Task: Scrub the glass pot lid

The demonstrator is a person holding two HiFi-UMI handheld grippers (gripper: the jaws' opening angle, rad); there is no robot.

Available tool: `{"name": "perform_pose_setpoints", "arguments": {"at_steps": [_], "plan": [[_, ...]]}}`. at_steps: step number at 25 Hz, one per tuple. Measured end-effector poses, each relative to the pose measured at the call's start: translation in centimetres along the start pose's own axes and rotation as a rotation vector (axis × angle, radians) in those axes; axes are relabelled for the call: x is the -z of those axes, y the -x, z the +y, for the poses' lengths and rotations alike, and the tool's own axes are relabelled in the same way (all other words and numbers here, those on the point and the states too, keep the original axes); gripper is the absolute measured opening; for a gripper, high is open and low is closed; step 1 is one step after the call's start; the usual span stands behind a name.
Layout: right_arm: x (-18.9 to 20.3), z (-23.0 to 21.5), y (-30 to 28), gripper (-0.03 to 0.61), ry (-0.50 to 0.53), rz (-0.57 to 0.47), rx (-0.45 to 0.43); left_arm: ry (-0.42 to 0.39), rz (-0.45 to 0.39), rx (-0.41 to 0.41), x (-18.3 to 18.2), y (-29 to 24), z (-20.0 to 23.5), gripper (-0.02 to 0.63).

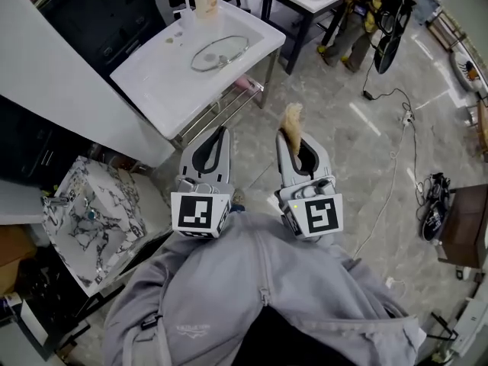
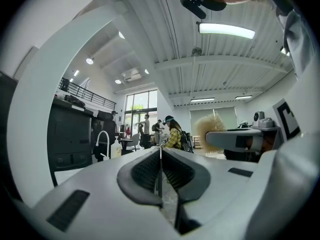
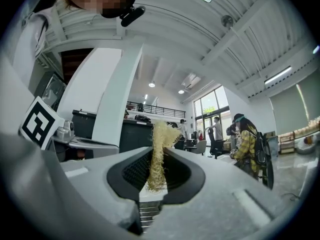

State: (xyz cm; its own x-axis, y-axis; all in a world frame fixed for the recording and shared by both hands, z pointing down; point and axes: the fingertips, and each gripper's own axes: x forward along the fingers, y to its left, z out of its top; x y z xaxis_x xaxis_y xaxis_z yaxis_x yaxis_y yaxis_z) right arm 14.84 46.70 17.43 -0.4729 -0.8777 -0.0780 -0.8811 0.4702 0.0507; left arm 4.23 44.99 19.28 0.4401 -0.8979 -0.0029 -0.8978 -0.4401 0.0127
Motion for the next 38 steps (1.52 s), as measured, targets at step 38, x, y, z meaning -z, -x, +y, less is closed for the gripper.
{"name": "perform_pose_setpoints", "arguments": {"at_steps": [38], "plan": [[4.2, -11.7, -37.9, 0.044, 0.054, -0.03, -0.462, 0.076, -0.025, -0.404, 2.3, -26.1, 20.3, 0.012]]}}
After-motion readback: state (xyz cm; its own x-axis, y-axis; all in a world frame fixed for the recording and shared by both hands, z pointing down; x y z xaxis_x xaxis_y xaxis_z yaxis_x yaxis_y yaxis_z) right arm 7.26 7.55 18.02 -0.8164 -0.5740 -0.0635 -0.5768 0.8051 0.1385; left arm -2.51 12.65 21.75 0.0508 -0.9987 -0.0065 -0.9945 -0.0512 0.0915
